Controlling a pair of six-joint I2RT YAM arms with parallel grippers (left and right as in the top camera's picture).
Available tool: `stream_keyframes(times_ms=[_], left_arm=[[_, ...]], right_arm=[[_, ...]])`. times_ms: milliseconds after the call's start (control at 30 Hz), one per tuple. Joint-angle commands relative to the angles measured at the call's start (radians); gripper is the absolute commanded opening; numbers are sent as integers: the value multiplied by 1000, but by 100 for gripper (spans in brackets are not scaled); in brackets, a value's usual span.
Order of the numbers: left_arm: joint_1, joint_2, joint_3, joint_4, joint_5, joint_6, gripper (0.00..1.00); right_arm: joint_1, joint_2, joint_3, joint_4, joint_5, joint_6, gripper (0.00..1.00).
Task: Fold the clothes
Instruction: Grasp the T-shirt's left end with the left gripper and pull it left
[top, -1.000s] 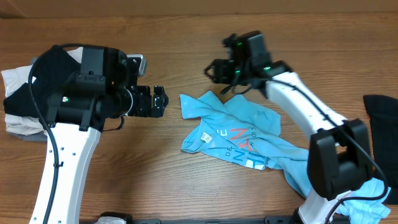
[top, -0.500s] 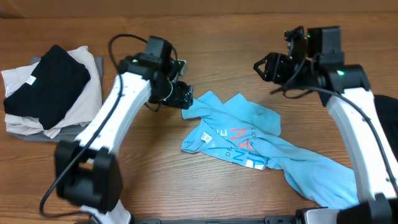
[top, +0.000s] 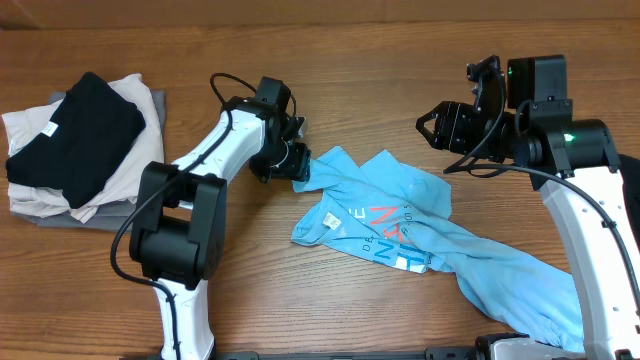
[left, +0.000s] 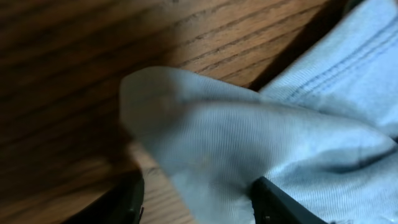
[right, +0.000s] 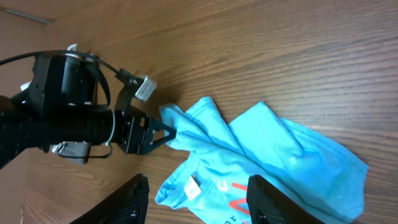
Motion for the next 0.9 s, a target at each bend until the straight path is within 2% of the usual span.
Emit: stream_keyframes(times_ms=[0,67,100,133,267,367,533,667,867], left_arm=[[-1,46,12,17,64,-11,50],[-1,61,12,18,91,-13,32],[0,63,12,18,108,-14,11],[1,62,12,17,113,-14,4],[23,44,29,-24,104,-14,4],[65,10,69,-96,30,-14,4],[185,-85,187,-244,-72,-19,4],[296,-180,277,-304,-71,-3,4],[383,-283,289,-329,-84,36,4]], right_arm=[[-5,-14,20,2,17,-10,55],[-5,-14,20,0,19,-11,55],[-5,-14,20,-2,27,-11,54],[-5,-14,20,-3,37,-10,55],[-5,-14,20,-20,108,-10,54],[-5,-14,19,-42,169,-6,55],[-14,-13,15,-70,322,77,62],[-66,-10,-8,-68,330,128,62],[-173,29,-15,-92,327,134,65]])
